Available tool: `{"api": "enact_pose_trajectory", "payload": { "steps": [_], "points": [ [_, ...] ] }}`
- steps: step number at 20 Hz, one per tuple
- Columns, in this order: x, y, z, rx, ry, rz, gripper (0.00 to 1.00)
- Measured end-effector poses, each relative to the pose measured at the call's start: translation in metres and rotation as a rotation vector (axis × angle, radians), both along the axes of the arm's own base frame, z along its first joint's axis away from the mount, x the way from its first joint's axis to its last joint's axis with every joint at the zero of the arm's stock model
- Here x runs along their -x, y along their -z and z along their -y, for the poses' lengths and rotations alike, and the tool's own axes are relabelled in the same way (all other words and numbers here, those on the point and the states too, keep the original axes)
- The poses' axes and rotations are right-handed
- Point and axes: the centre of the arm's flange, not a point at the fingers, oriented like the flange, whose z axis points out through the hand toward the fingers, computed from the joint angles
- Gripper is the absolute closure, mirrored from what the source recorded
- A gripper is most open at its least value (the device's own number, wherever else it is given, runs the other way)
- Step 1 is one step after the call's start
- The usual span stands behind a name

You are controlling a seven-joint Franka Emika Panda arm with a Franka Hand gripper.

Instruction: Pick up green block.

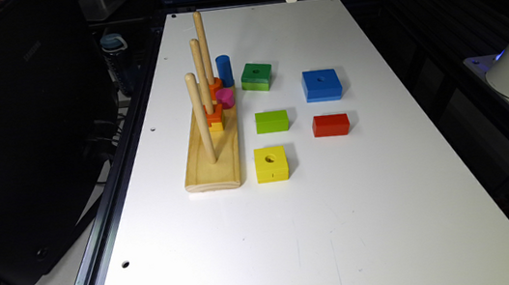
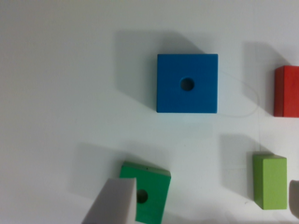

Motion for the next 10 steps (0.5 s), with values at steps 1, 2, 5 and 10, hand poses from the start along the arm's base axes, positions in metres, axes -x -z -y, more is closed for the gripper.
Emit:
{"api": "enact_pose_trajectory", "payload": {
  "steps": [1,2,5,10],
  "points": [
    [-0.001,0.001,0.000,0.000,0.000,-0.001,0.00],
    [-0.001,0.001,0.001,0.000,0.000,-0.001,0.00],
    [-0.002,-0.001,0.009,0.004,0.002,0.002,0.00],
    [-0.013,-0.001,0.043,0.000,0.001,0.006,0.00]
  ]
}}
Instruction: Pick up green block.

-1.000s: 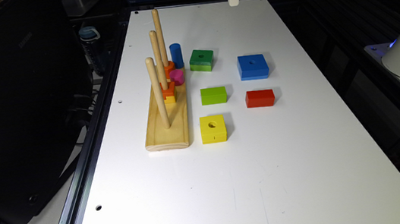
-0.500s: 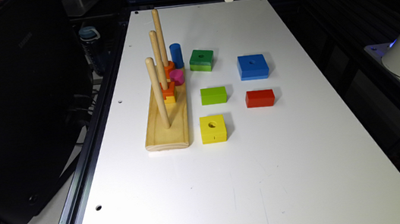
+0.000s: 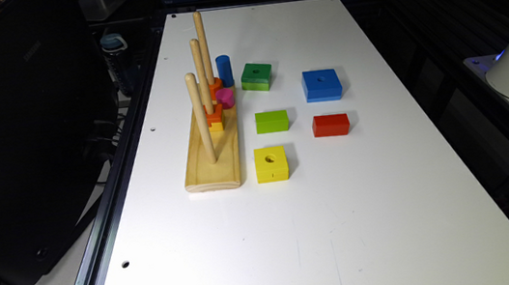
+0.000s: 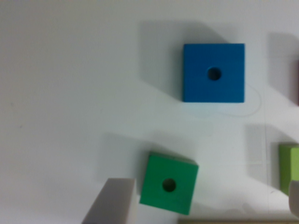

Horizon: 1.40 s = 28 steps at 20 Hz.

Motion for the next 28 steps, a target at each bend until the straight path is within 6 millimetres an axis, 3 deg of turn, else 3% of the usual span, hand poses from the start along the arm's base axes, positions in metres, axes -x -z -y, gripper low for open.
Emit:
{"api": "enact_pose_trajectory", "payload": {
  "steps": [3,12,19,28],
  "points": [
    [-0.007,0.004,0.010,-0.002,0.001,-0.004,0.00],
    [-0.009,0.005,0.010,-0.002,-0.002,-0.006,0.00],
    [-0.014,0.033,0.013,-0.012,-0.006,-0.022,0.00],
    [-0.014,0.043,0.013,-0.016,-0.006,-0.030,0.00]
  ]
}}
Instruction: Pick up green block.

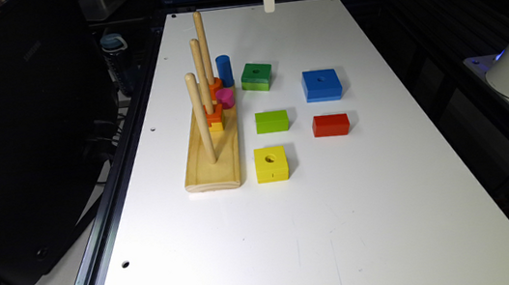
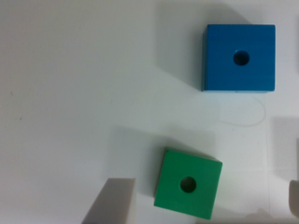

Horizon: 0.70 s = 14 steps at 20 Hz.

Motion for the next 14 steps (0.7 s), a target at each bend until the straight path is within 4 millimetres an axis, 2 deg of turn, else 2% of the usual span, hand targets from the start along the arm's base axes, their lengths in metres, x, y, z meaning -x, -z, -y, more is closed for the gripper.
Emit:
{"api": "enact_pose_trajectory", "payload": {
  "steps": [4,10,14],
  "points": [
    [-0.003,0.018,0.002,-0.003,-0.003,0.000,0.00],
    [-0.003,0.019,0.002,-0.002,-0.004,-0.001,0.00],
    [-0.002,0.031,0.002,-0.005,-0.005,-0.005,0.00]
  ]
}}
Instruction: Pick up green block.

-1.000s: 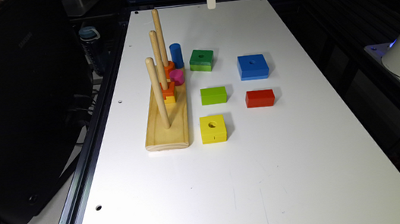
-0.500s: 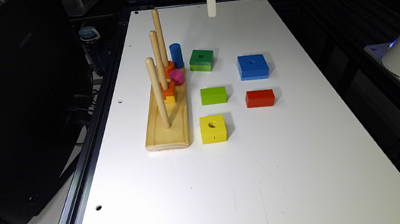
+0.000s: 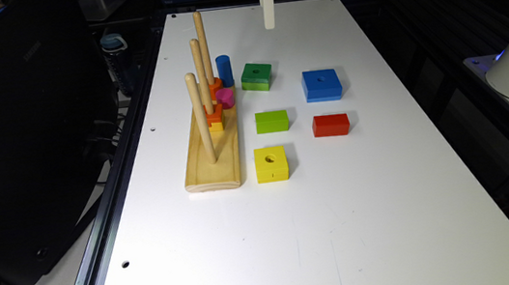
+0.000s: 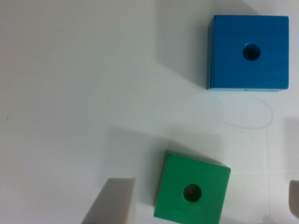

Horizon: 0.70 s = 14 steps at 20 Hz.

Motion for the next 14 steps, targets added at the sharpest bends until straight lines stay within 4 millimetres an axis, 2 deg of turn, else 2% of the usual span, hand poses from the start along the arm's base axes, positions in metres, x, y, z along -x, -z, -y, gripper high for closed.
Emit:
{"api": "enact_pose_trajectory", "payload": {
  "steps": [14],
  "points": [
    [-0.002,0.026,0.002,-0.008,-0.002,-0.001,0.00]
  ]
}}
